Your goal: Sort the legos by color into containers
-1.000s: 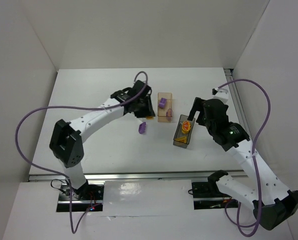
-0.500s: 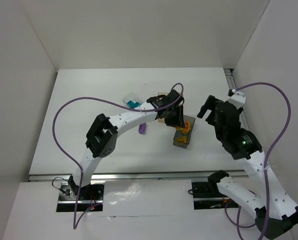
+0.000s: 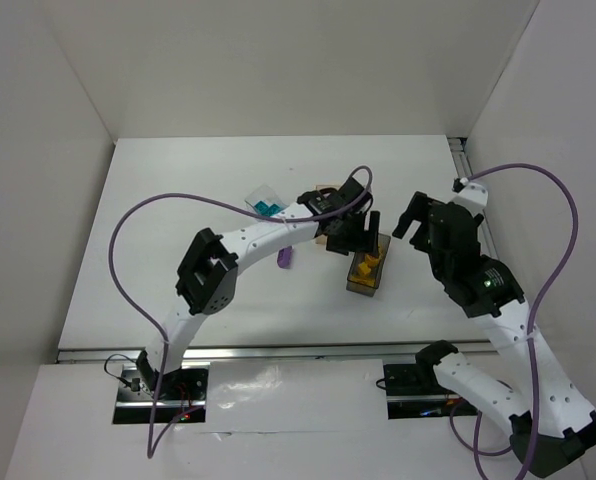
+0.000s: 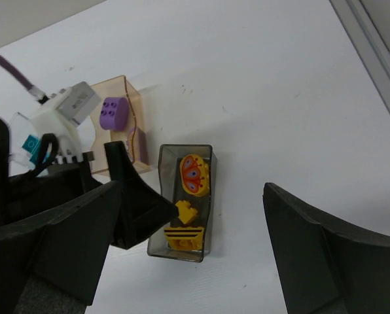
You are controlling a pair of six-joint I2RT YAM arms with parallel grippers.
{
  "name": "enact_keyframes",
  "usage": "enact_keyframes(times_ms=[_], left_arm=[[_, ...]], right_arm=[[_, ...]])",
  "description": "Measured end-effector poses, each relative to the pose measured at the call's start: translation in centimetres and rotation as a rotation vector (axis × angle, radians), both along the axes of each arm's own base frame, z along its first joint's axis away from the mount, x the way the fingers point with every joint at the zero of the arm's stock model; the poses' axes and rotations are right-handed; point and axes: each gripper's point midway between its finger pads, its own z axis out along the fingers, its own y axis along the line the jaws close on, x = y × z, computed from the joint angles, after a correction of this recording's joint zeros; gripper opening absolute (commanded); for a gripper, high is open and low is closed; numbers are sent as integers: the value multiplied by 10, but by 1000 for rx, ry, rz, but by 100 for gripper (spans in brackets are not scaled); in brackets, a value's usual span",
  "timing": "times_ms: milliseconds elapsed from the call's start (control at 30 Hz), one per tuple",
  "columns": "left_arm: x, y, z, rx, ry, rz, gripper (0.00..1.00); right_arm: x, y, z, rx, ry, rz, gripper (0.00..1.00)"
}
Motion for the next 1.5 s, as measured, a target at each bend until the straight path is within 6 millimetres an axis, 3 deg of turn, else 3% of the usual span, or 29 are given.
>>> enact_keyframes(times_ms=[67,167,233,333,400,500,600,733,867,1033,1200,1300,1333,1500], left_arm=[[-1,14,8,20,-13,19,82],[-3,64,33,62,-32,90,82],[7,108,60,60,-76,171,82],[27,202,90,90,-144,368,82],[36,272,98,130,-168,528,82],[31,366,89,211,-142,747,82],[11,410,77,259,-99,833,82],[-2,419,83,244,-105,829,82],[-6,418,90,221,-135,809,82],[-15,426,76,242,-103,806,82],[-19,428,68,245,-78,805,82],[-20,427,68,240,-79,801,82],[-21,427,68,238,-80,800,82],[-21,427,69,236,-89,786,82]], right_arm=[[3,5,1,0,8,24,96],[11,20,1,-4,36,94,95],[19,35,-7,1,74,155,93],[30,63,-27,30,144,251,93],[33,92,-42,39,185,331,93],[25,151,-60,41,221,481,93],[18,210,-84,40,253,607,94],[28,251,-131,60,318,654,94],[46,264,-173,93,377,639,94],[57,277,-221,105,463,635,90],[57,286,-248,115,515,644,67],[60,291,-246,127,503,653,50],[63,294,-245,131,497,654,41],[68,297,-243,126,478,648,18]])
